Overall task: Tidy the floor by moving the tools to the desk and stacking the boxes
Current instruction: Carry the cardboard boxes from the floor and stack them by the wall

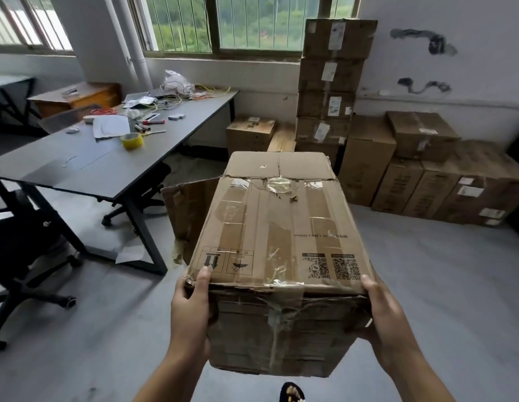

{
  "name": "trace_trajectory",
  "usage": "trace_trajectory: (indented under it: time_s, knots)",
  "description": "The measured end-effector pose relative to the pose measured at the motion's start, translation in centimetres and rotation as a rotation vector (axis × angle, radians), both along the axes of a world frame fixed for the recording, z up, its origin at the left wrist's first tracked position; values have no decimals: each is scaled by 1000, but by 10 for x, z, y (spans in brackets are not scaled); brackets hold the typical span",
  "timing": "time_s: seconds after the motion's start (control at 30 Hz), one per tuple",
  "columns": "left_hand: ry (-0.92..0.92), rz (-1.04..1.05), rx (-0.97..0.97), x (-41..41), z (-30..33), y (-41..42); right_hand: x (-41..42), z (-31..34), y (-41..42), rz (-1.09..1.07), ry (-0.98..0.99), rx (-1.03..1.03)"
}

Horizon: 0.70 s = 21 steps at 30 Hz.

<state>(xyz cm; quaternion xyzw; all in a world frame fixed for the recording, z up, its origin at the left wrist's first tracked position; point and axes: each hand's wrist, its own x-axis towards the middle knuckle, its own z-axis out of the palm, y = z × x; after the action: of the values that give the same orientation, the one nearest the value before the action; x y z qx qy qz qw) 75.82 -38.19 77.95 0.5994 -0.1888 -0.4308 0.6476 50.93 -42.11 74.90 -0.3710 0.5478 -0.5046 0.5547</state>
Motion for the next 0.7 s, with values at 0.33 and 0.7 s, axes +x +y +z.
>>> trace_trajectory:
  time_s: [0.33,0.7]
  knots:
    - [2,138,12,20,12,-239,25,23,-272,148,47,-44]
    - [1,156,-11,112,-6,-532,121,10,-568,158,16,-57]
